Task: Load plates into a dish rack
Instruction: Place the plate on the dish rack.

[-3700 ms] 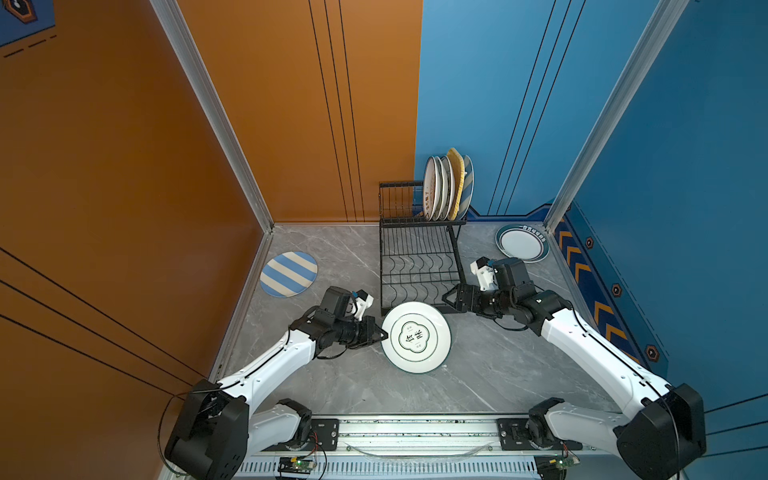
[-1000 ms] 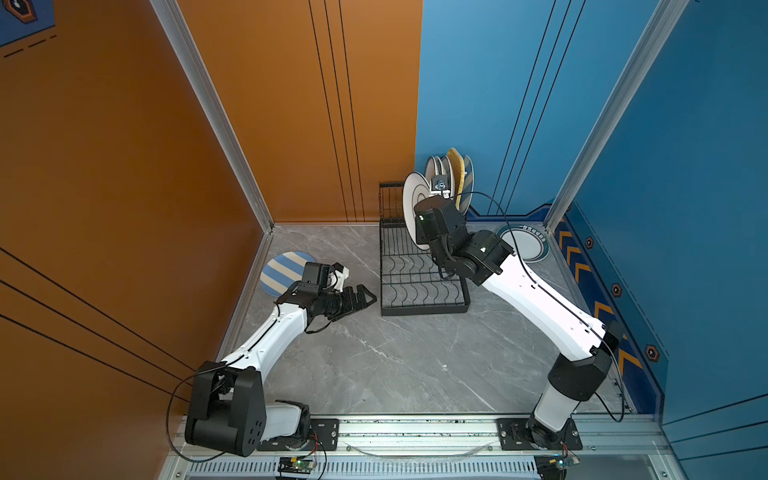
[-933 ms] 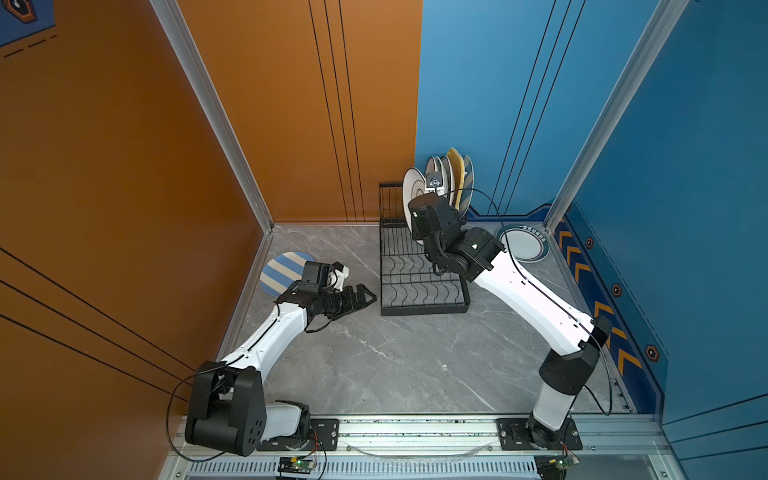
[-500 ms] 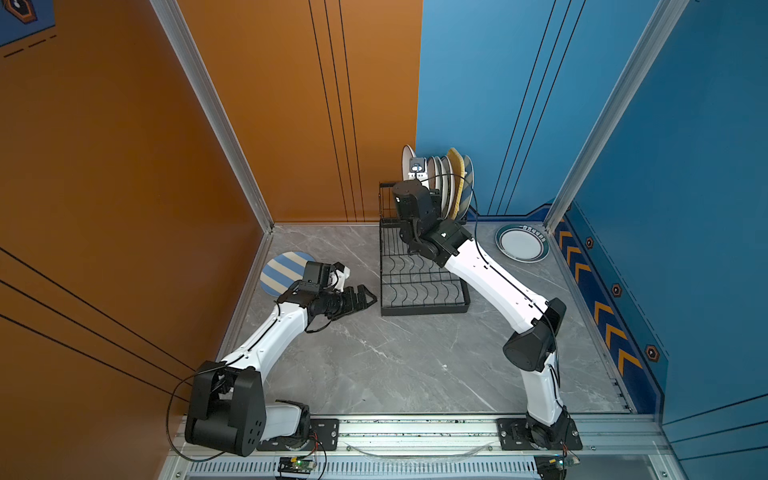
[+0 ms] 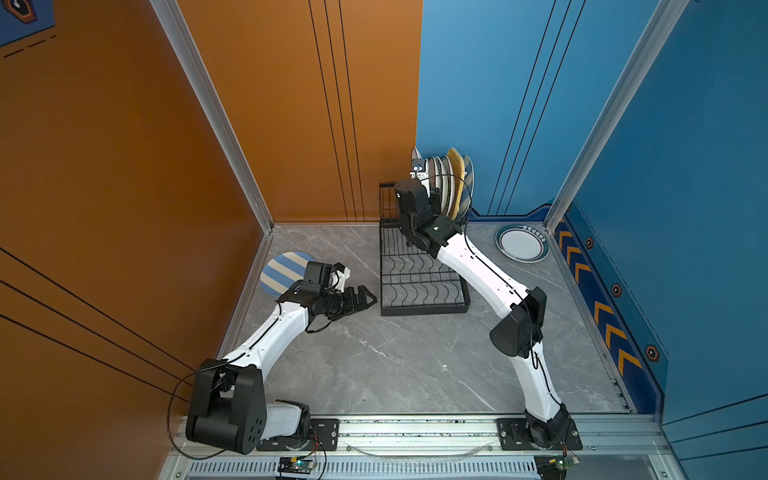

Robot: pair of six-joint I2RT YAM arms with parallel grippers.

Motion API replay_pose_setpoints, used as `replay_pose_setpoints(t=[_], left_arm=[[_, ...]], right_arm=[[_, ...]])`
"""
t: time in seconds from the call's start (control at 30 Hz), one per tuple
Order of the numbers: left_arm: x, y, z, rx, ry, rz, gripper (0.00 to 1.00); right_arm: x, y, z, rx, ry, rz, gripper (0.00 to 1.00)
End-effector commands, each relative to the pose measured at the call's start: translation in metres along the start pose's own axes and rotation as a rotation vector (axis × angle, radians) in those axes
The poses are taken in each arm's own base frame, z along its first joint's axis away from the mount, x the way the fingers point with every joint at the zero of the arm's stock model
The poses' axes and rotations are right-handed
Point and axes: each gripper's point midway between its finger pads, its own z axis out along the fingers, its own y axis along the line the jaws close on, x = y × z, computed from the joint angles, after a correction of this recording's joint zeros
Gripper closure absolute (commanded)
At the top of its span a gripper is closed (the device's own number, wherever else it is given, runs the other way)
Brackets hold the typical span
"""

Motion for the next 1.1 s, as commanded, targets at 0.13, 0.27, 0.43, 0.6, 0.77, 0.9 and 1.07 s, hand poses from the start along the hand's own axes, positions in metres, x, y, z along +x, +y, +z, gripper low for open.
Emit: replay_pose_setpoints(t=[0.13,0.27,0.43,0.6,0.77,0.9,1.07], left_arm=[[-0.004,-0.002,0.001,-0.022,-0.001,0.025,0.02],[-0.004,-0.003,0.001,-0.021,-0.001,0.025,0.02],[-0.003,-0.004,0.002,-0.024,0.001,0.024,0.02],[-0.002,-0.006,0.001,-0.023,0.000,0.025,0.02],[-0.001,-0.007,0.001,-0.022,0.000,0.028,0.02],[0.000,-0.006,0.001,-0.025,0.001,0.027,0.02],[0.000,-0.006,-0.001,-0.028,-0.001,0.026,0.02]], right_arm=[[-0.022,-0.008,0.000,0.028,-0.053,0.073,1.00],[-0.017,-0.021,0.015,0.062,-0.045,0.077,1.00],[-0.008,-0.021,0.020,0.090,-0.034,0.057,1.00],[0.000,-0.017,0.025,0.093,-0.026,0.046,1.00],[0.013,-0.012,0.030,0.095,-0.007,0.035,1.00],[0.022,-0.011,0.035,0.099,0.006,0.033,1.00],[0.027,-0.009,0.037,0.092,0.019,0.034,0.82]])
